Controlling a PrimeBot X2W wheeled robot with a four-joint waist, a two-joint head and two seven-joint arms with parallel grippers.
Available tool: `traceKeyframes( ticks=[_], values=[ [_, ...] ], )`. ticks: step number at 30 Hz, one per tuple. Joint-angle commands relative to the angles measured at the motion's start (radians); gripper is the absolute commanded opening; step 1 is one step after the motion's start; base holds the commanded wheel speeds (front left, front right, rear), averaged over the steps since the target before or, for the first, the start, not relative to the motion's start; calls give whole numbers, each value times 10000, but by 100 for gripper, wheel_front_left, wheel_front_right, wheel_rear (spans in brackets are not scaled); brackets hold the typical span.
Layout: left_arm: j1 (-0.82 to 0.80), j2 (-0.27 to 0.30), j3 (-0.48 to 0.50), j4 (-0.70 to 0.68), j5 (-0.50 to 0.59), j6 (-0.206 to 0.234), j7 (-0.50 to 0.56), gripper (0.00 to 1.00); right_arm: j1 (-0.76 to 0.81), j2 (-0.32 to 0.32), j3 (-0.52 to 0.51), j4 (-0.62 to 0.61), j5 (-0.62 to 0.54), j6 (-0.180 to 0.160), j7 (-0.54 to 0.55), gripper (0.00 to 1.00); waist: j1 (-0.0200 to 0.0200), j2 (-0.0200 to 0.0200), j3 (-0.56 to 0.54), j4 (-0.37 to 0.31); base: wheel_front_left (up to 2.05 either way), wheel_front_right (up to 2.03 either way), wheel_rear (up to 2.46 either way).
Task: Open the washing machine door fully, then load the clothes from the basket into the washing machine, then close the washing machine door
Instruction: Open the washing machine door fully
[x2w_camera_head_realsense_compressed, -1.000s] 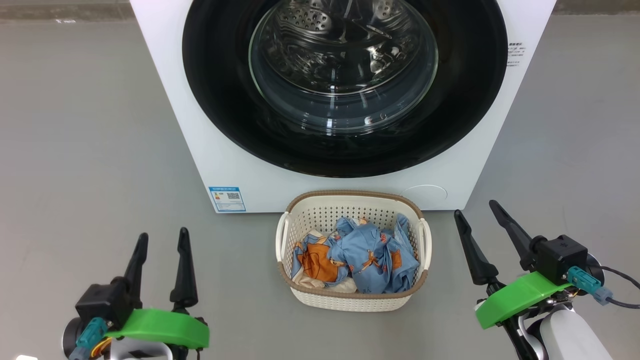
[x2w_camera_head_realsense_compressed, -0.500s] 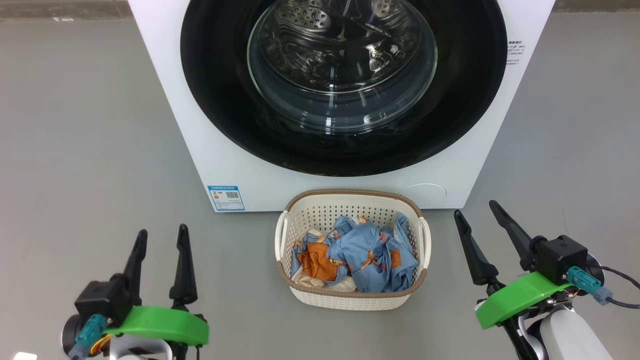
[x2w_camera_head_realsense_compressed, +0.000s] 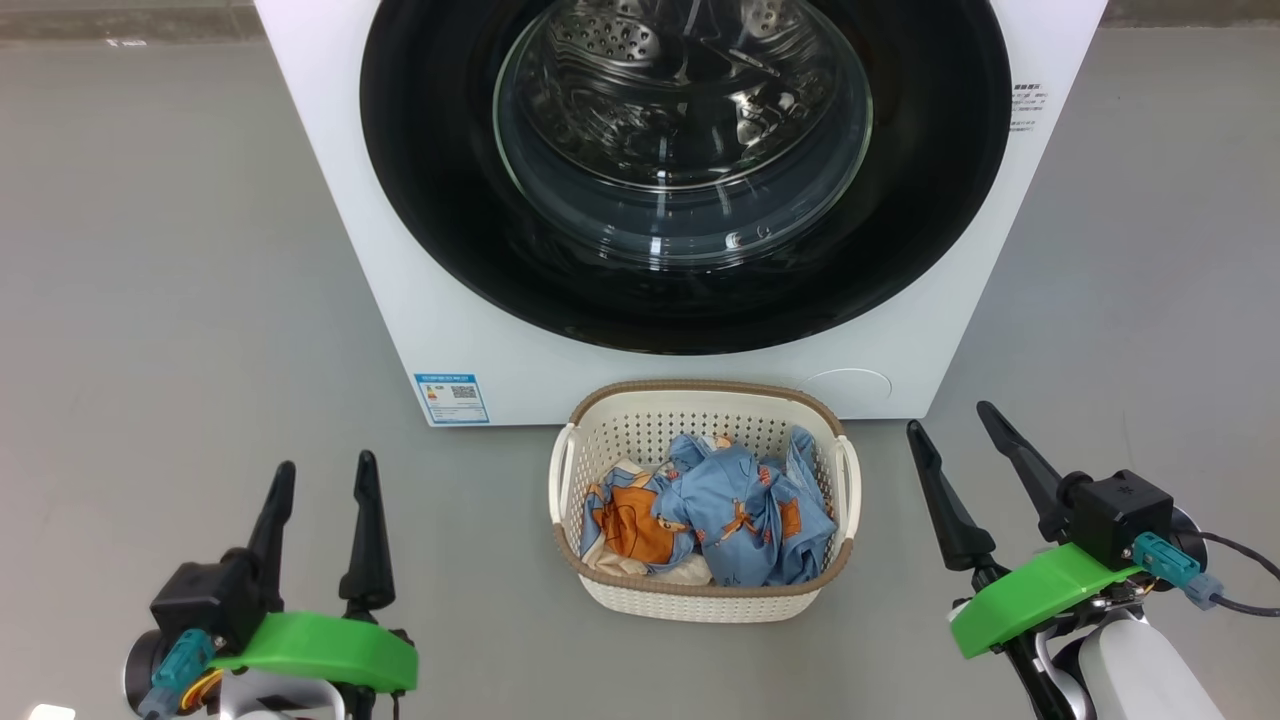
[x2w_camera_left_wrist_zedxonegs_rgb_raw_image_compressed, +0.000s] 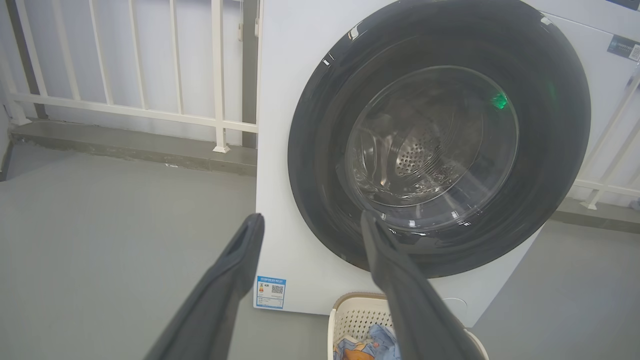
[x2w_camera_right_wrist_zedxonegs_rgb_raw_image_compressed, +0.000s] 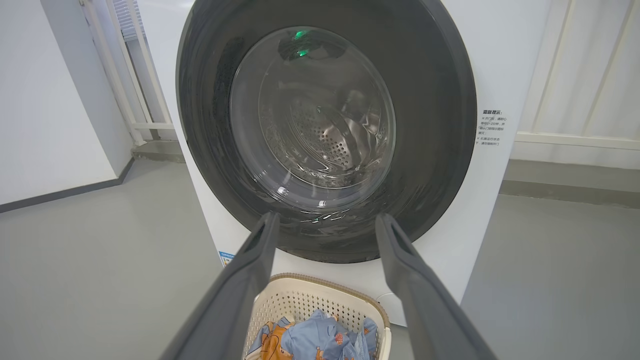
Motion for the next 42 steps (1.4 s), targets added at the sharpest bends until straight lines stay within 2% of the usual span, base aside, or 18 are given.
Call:
traceKeyframes(
  ticks=[1, 19, 42],
  values=[
    [-401, 177, 307, -197, 92, 28, -63, 100, -381, -65, 226, -209, -58, 16, -120, 100, 0, -1, 2, 0, 0, 0, 0],
    [-309, 177, 306, -113, 222, 102, -63, 100, -372, -63, 300, -157, -60, 16, -120, 100, 0, -1, -128, -23, 17, 17, -35],
    [-279, 177, 326, -380, -47, 70, -63, 100, -421, -54, 251, -167, -20, 16, -120, 100, 0, -1, -39, -49, 105, 105, -209]
  ],
)
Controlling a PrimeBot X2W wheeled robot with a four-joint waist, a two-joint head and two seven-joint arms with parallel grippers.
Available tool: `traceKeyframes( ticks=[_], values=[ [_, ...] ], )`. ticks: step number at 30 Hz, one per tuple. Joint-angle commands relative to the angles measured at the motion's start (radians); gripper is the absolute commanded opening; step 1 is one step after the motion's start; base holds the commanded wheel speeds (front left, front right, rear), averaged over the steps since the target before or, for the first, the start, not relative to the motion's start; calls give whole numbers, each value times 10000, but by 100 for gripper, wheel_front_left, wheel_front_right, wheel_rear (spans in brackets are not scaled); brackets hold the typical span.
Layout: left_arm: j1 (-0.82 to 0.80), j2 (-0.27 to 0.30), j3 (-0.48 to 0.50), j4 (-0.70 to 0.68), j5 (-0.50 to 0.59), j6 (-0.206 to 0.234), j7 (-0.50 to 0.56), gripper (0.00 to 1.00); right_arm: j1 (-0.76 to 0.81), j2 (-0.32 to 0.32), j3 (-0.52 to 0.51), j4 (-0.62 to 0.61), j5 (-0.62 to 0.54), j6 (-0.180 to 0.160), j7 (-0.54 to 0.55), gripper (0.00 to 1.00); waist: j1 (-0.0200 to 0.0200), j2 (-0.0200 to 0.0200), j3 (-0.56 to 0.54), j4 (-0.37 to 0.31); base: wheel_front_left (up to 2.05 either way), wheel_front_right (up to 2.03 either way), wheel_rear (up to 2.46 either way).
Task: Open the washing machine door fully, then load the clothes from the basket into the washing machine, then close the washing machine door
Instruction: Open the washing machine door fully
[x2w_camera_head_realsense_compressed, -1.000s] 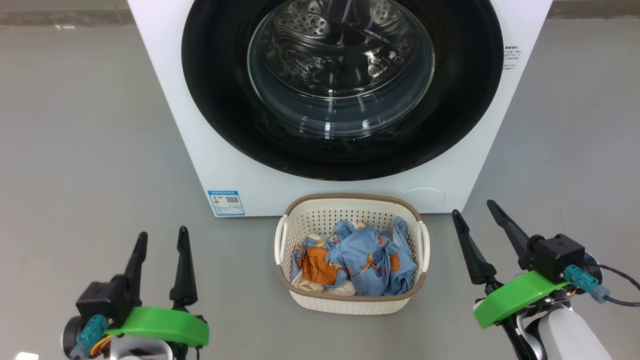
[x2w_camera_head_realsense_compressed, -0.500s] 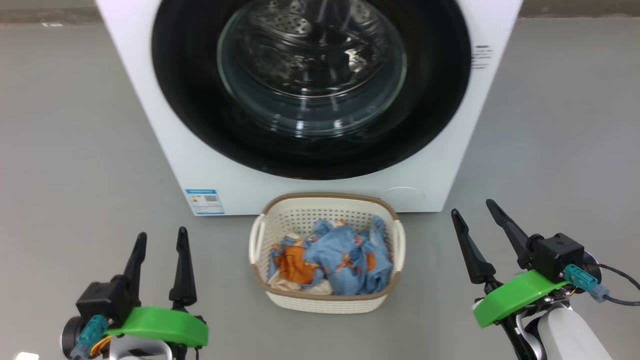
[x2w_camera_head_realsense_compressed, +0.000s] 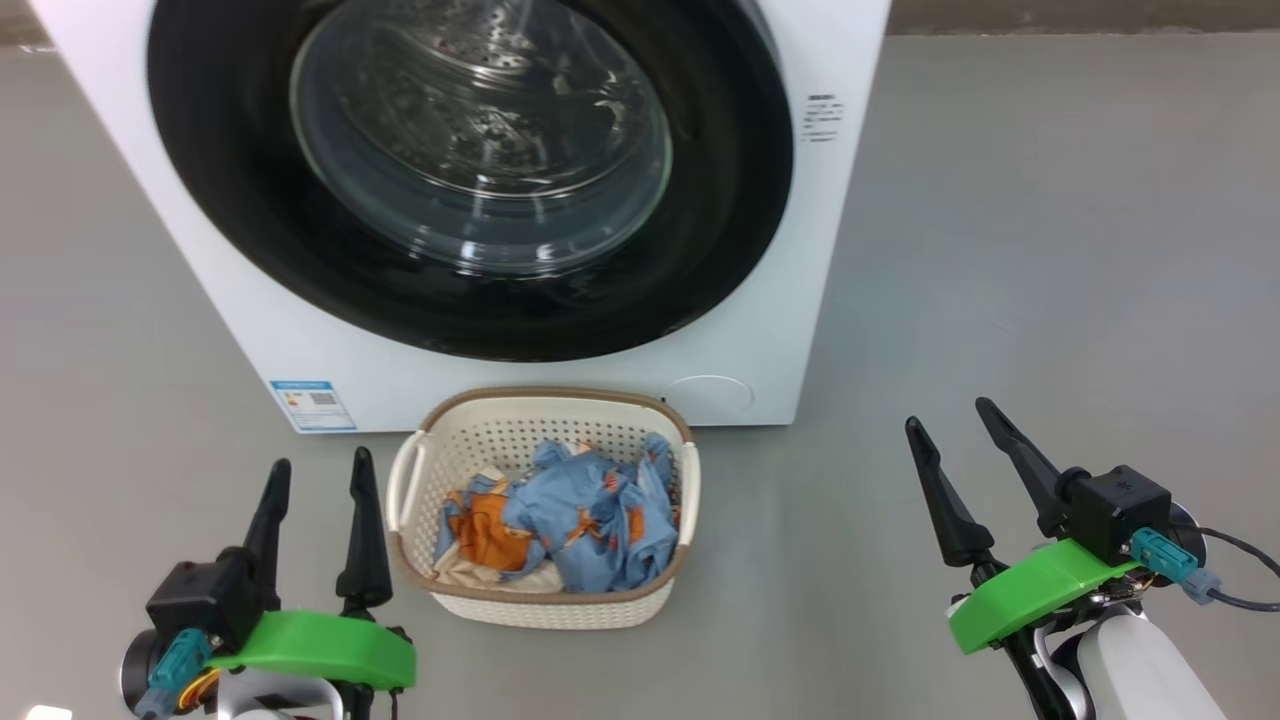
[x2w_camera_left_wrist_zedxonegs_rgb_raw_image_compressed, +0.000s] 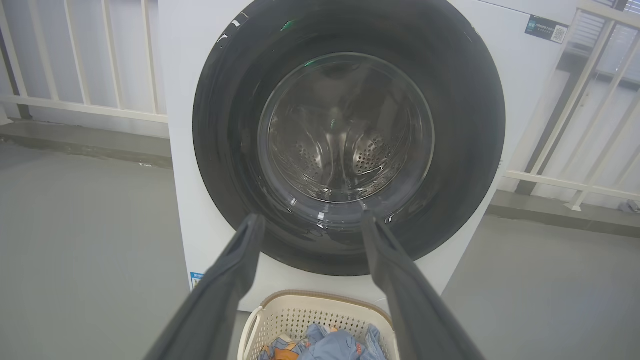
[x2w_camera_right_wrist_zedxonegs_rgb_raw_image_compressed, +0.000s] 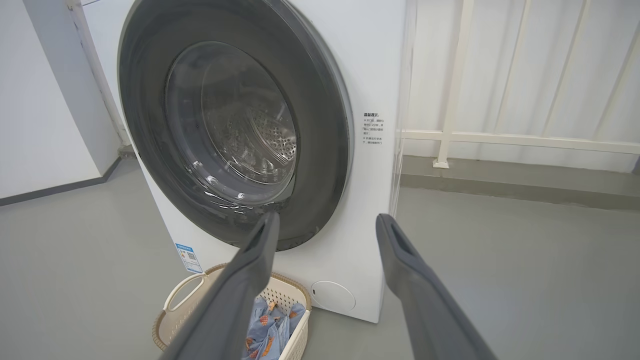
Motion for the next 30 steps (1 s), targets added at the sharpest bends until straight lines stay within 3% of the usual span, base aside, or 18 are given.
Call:
traceKeyframes(
  ticks=[1, 30],
  values=[
    [-284, 169, 313, -285, -28, -32, -63, 100, -323, -34, 188, -240, -19, 16, -120, 100, 0, 0, 17, -1, 57, 57, -115],
    [-367, 169, 326, -83, -97, -82, -63, 100, -296, 28, 48, -327, -65, 16, -120, 100, 0, 0, 105, 29, 6, 6, -12]
  ],
)
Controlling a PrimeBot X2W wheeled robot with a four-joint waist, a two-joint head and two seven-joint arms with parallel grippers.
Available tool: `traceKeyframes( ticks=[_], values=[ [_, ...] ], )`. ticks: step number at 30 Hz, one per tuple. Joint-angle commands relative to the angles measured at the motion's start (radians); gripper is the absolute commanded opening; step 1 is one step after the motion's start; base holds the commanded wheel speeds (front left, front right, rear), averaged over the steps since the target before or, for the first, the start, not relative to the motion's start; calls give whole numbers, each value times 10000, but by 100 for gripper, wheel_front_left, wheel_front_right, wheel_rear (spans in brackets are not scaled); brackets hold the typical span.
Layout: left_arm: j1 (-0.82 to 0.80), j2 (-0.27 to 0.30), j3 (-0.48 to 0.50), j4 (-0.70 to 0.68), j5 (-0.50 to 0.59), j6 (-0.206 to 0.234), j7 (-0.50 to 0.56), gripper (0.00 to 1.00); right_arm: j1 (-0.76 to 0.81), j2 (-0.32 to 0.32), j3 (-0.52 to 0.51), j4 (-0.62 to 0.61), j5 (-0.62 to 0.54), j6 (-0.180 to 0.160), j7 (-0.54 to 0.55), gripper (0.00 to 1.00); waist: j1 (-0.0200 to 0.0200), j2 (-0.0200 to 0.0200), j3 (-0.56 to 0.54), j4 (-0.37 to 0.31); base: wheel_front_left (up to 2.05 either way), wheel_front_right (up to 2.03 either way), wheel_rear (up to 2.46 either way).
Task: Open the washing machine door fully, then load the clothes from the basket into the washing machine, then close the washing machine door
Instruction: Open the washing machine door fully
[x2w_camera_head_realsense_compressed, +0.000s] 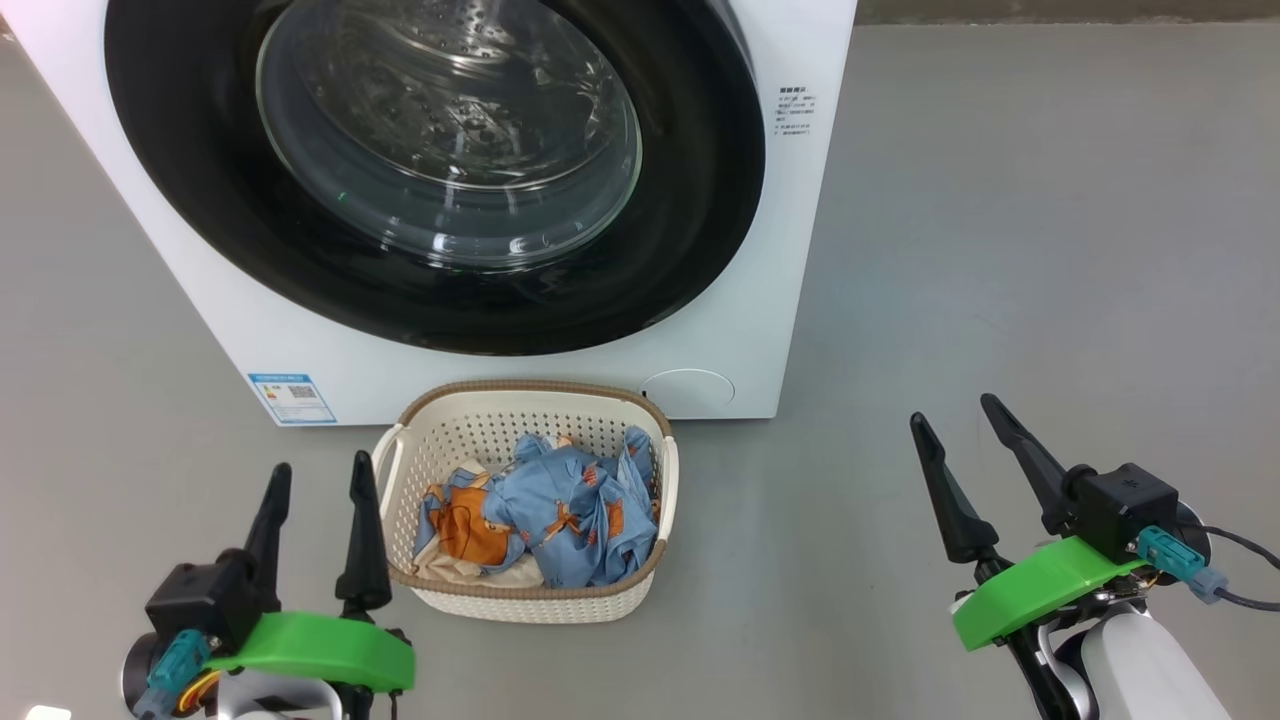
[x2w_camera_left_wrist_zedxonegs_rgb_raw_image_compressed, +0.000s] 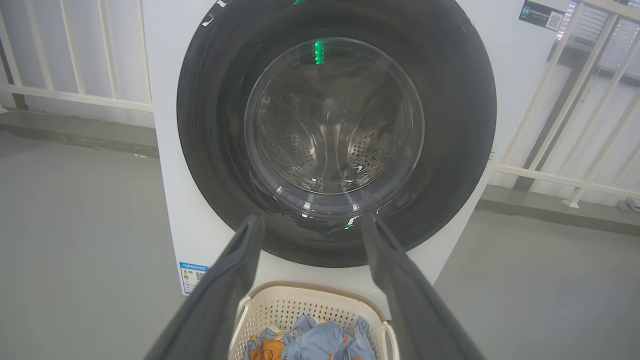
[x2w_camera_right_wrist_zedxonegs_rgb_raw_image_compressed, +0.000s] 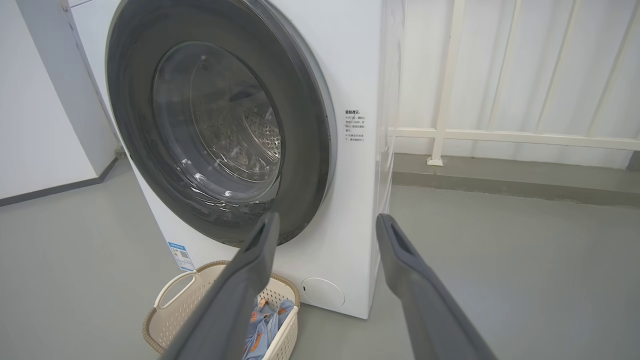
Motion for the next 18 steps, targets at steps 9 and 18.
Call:
traceKeyframes(
  ticks=[9, 18],
  values=[
    [-361, 166, 303, -207, 21, -3, -63, 100, -269, 28, 113, -336, -84, 16, -120, 100, 0, 0, 28, 7, 0, 0, 0],
    [-387, 166, 301, -97, 140, 138, -63, 100, -260, 65, 8, -360, -57, 16, -120, 100, 0, 0, 95, 46, 0, 0, 0]
  ],
)
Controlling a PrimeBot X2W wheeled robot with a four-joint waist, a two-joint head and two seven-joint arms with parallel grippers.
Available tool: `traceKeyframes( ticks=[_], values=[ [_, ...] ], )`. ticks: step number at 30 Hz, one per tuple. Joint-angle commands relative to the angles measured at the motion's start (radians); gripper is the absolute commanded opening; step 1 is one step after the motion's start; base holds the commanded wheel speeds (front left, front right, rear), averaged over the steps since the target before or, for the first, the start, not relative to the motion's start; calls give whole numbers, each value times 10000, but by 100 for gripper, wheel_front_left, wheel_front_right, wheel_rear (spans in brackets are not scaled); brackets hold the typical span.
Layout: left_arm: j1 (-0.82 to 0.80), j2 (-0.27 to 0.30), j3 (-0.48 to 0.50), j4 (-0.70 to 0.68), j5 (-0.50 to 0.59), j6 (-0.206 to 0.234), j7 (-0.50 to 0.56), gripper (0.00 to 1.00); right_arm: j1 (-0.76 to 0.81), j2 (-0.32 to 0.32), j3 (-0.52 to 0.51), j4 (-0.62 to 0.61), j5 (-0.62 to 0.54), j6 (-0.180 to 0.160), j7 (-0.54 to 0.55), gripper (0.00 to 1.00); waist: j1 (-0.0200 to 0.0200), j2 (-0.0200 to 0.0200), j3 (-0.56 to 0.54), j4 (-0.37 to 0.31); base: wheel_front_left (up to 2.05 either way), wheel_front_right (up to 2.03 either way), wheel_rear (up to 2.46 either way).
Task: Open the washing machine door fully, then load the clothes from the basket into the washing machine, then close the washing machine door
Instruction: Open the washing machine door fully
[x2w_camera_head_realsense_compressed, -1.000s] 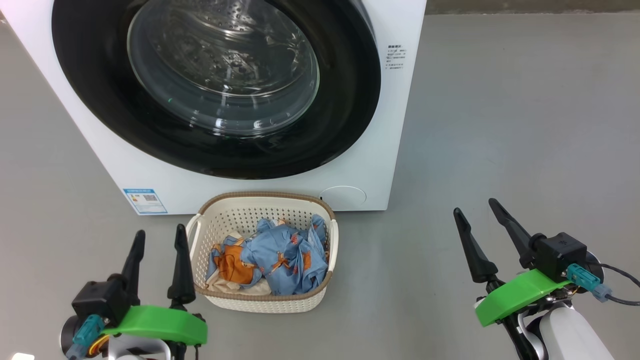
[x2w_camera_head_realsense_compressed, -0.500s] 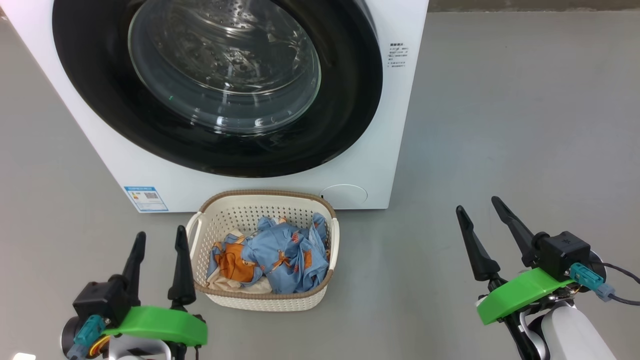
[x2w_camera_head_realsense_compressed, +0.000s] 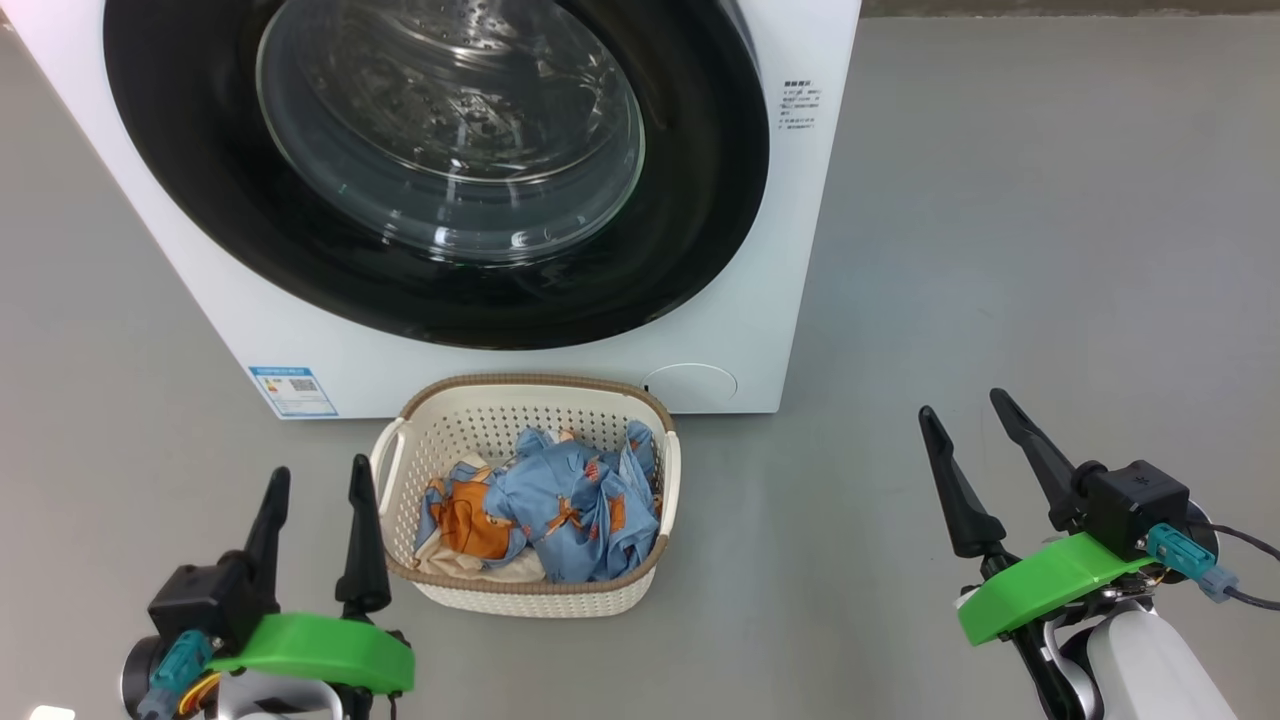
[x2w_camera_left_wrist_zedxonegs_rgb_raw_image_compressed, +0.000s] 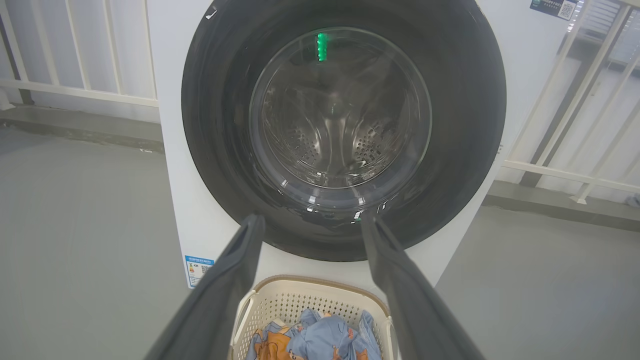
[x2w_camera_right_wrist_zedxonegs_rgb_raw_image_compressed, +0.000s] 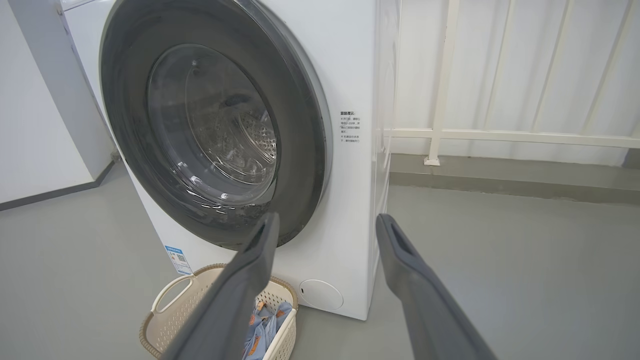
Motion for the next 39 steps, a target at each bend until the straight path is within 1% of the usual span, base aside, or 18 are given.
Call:
traceKeyframes(
  ticks=[1, 6, 14, 24, 26, 27, 28, 29, 31, 39],
  values=[
    [-401, 166, 318, -158, 126, 35, -63, 100, -261, 35, 162, -291, -52, 16, -120, 100, 0, 0, 25, 15, 0, 0, 0],
    [-470, 166, 307, -110, 155, 87, -63, 100, -321, 23, 107, -306, -53, 16, -120, 100, 0, 0, 116, 66, 0, 0, 0],
    [-532, 166, 275, -123, 180, 168, -63, 100, -549, -207, 213, -201, -26, 16, -120, 100, 0, 0, 286, 152, 0, 0, 0],
    [-685, 166, 77, -133, 184, 90, -63, 100, -1295, -594, 219, -149, 351, 16, -120, 100, 0, 0, 711, 310, 0, 0, 0],
    [-734, 166, 56, -123, 215, 59, -63, 100, -1472, -672, 147, -140, 537, 16, -120, 83, 0, 0, 844, 365, 0, 0, 0],
    [-760, 166, 67, -119, 229, 44, -63, 100, -1570, -713, 102, -140, 652, 16, -120, 58, 0, 0, 908, 393, 0, 0, 0],
    [-785, 166, 86, -116, 243, 32, -63, 100, -1668, -770, 72, -133, 749, 16, -120, 44, 0, 0, 970, 424, 0, 0, 0],
    [-812, 166, 105, -124, 246, 24, -63, 100, -1765, -822, 38, -130, 851, 16, -120, 32, 0, 0, 1037, 453, 0, 0, 0],
    [-882, 166, 119, -151, 231, 14, -63, 100, -1965, -950, -3, -99, 1020, 16, -120, 0, 0, 0, 1172, 512, 0, 0, 0],
    [-1109, 166, -2, -292, 118, 30, -63, 100, -2852, -1404, -258, 210, 2201, 16, -120, 0, 0, 0, 1690, 719, 0, 0, 0]
  ],
)
